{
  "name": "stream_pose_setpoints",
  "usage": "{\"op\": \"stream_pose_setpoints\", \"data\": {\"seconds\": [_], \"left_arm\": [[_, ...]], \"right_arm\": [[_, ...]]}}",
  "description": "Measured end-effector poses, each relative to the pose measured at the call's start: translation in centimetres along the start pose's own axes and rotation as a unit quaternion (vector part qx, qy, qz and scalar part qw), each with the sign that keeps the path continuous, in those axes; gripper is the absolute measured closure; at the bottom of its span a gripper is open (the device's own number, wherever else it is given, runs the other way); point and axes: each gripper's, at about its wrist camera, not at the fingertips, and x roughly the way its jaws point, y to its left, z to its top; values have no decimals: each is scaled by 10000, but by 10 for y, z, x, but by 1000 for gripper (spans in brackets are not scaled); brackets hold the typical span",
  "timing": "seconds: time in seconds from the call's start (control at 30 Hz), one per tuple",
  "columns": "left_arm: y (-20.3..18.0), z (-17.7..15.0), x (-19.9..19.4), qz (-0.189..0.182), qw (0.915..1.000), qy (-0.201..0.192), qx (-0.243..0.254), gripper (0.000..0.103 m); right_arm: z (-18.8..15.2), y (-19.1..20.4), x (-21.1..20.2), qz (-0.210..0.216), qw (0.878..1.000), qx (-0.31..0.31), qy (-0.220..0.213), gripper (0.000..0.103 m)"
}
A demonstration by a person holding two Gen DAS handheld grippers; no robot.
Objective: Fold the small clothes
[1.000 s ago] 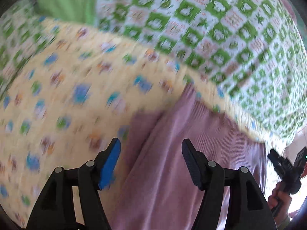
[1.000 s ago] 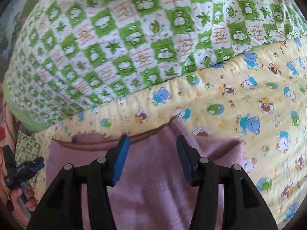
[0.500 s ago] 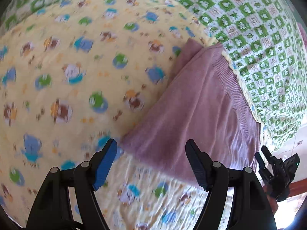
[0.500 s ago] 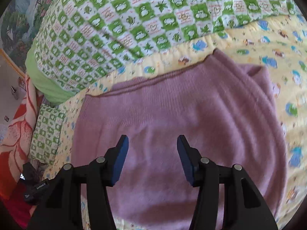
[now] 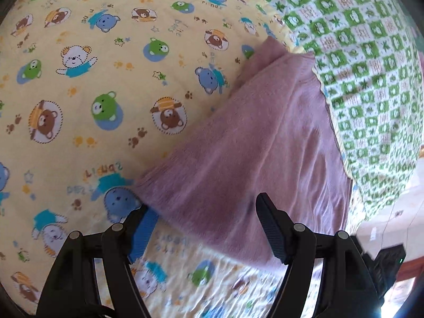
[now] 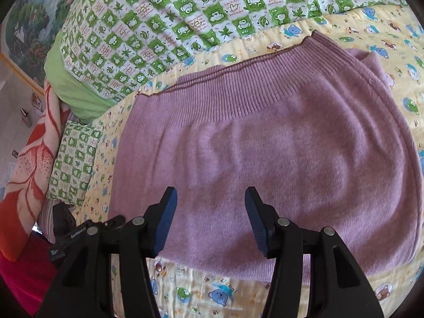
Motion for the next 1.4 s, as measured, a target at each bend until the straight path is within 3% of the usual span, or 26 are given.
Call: {"op": "stream_pose_setpoints", "data": {"seconds": [0.07,0.2,0.27,0.37,0.5,0.67,0.73,0.83,0.9,0.93,1.0,1.23,1.33,1.37,1.4], "left_arm": [[-1,1,2,-9,10000,-72,-46,36],[-7,5,10,-187,9998,17,36,85],[-15,6,9,-185,9997,-43,166,90],[-40,3,-2,-158,9978,-271,593,92],[-98,-11,-18,-306,9868,-522,1504,93],[-179,-58,-11,-686,9500,-333,3027,94],[-199,-84,7,-720,9331,-39,3523,94],[-209,-112,42,-602,9195,427,3861,94],[-210,-122,55,-507,9157,573,3945,94],[-210,-124,58,-506,9160,614,3933,94],[-210,-125,60,-522,9182,637,3874,94],[-193,-110,47,-689,9286,681,3583,94],[-189,-111,48,-653,9304,705,3537,94],[-189,-112,48,-646,9305,705,3535,94],[-191,-112,48,-633,9302,691,3549,94]], "right_arm": [[-2,-2,0,-29,10000,15,29,48],[-3,-7,0,-76,9999,74,58,48],[-2,-10,-1,-108,9999,81,50,48],[1,-13,-2,-132,9999,93,33,48],[8,-17,-5,-94,9999,103,-13,48],[35,-23,-5,158,9999,45,30,48],[50,-25,-1,325,9994,-4,128,48],[75,-29,8,651,9975,-5,278,48],[86,-30,17,851,9954,50,438,39],[91,-30,23,919,9943,94,537,32],[98,-30,36,1036,9923,98,668,28],[108,-25,83,994,9891,-69,1086,27],[114,-20,98,1251,9858,-34,1116,28],[117,-17,104,1325,9848,21,1120,29],[119,-15,109,1392,9838,63,1130,40]]}}
